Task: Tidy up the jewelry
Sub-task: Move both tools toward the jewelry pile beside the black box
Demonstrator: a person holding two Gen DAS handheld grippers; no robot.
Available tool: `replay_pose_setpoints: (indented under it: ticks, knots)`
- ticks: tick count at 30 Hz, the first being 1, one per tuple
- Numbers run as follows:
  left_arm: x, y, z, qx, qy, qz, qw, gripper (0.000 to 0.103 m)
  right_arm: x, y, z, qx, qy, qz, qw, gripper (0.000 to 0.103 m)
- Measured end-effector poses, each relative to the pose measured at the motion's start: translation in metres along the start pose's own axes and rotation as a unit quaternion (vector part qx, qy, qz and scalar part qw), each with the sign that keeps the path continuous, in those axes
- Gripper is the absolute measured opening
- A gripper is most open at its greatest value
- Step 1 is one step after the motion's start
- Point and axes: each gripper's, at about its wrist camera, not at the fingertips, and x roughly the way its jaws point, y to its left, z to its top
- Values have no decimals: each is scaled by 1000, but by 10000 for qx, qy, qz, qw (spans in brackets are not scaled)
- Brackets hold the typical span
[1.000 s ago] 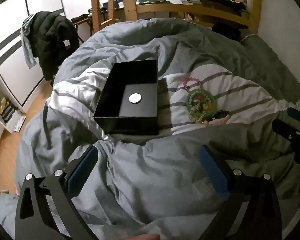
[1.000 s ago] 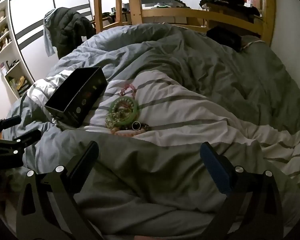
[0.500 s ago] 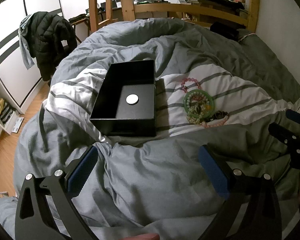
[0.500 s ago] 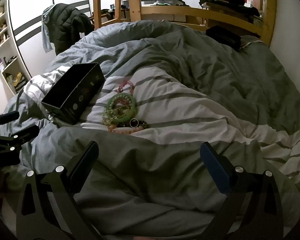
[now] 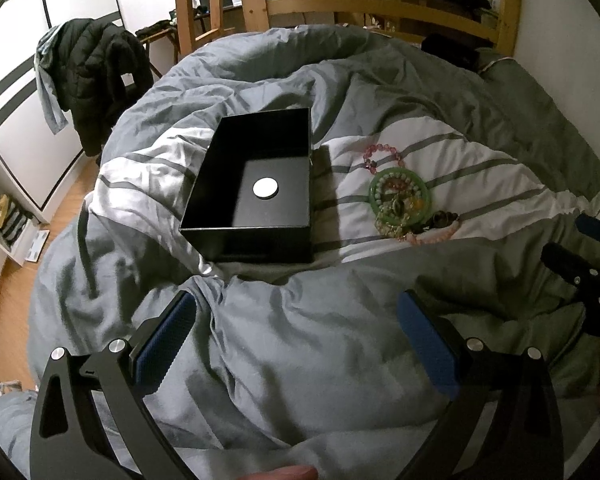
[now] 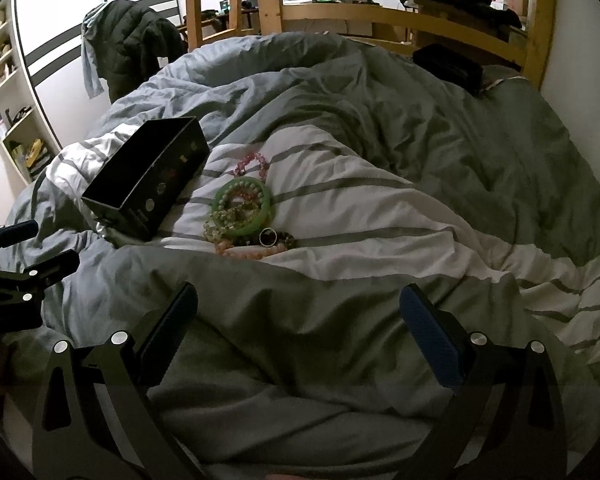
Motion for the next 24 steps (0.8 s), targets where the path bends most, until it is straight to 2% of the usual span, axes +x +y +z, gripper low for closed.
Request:
replay_pose_setpoints:
  ticks: [10, 24]
  knots:
    - [-19, -2, 6, 63, -348, 58, 9994, 99, -24, 6, 8, -43, -345, 57, 9994, 100]
    - [-33, -4, 17, 103, -596, 73, 9981, 99, -32, 8, 12, -52, -419, 134, 9990, 100]
